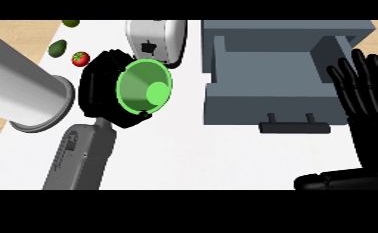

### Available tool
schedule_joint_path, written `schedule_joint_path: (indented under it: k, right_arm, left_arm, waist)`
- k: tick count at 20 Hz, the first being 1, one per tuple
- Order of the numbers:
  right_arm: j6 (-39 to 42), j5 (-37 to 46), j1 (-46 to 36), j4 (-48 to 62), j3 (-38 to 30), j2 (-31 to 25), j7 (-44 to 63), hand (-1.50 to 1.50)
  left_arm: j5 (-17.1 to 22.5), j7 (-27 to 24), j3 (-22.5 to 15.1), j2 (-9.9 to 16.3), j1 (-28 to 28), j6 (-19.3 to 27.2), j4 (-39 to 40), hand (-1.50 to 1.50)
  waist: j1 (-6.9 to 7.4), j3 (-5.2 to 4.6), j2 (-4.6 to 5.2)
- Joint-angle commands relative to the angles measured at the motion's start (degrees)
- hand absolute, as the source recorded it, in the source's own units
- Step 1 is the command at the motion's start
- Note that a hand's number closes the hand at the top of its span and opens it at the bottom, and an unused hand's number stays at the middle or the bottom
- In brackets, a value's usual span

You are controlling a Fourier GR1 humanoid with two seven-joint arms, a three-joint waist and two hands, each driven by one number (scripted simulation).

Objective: Pick up the cup, place it into the drawer and close the drawer

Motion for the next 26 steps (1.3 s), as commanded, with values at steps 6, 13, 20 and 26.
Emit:
schedule_joint_path:
  k: [6, 13, 20, 26]
  right_arm:
    - [-1.91, 1.66, -1.65, -3.06, 2.08, 0.72, 3.60, -1.50]
    - [0.72, 1.28, 0.55, 1.35, 0.11, 0.17, -1.98, -1.50]
    - [0.14, -0.37, -1.07, 0.23, -0.19, -0.10, 1.15, -1.50]
    - [1.38, 2.68, 0.04, 6.39, 1.40, 1.44, -5.87, -1.50]
  left_arm:
    - [-1.73, 11.86, -0.46, 0.41, -13.71, 7.71, -2.13, 1.50]
    - [-4.92, 15.45, -2.94, -0.18, -22.76, 13.10, 2.67, 1.50]
    - [-4.83, 17.24, -6.63, -0.95, -30.61, 18.39, 10.41, 1.50]
    - [-1.68, 16.21, -10.67, -0.96, -39.14, 24.62, 21.19, 1.50]
  waist:
    - [-0.47, -0.05, 0.16]
    - [-0.59, -0.03, 0.22]
    - [-0.78, -0.03, 0.22]
    - [-1.42, 0.00, 0.38]
